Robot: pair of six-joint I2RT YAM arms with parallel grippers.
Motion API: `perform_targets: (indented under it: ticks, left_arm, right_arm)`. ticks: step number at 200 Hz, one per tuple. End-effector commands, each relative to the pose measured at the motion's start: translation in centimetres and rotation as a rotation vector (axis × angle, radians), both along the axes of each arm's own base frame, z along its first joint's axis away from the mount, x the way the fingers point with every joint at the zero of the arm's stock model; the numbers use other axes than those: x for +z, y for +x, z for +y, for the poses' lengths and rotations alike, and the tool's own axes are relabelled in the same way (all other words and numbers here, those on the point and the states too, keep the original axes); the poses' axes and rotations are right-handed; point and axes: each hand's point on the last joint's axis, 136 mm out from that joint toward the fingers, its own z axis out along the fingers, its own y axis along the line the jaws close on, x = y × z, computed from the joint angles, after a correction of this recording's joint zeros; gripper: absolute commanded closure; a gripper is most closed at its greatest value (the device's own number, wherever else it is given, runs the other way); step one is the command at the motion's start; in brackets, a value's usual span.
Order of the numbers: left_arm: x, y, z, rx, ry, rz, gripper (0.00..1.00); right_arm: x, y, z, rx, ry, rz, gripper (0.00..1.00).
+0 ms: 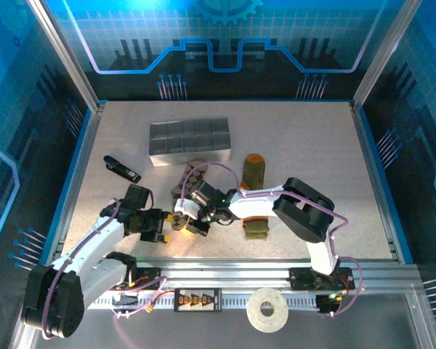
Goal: Roll the socks
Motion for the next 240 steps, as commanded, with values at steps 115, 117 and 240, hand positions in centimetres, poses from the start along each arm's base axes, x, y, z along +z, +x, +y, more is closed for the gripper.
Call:
perform_targets:
  ticks: [115,117,240]
  left_arm:
    - [2.3,1.3,-2.9,-0.143,-0.031,-0.171,0.77]
    - [2.2,1.3,-2.9,-0.145,-0.031,-0.171,0.77]
    - [-1.5,4.6,-1.4,-0.141,0.077,-0.13,0.82]
  right_arm:
    - [-2.1,1.3,-0.4,-0.204,-0.083,0.469,1.0]
    - [-2.1,1.3,-0.4,-0.206,-0.082,0.472,1.0]
    - [-1.7,1.2,-0.3,-0.214,-0.068,0.531,1.0]
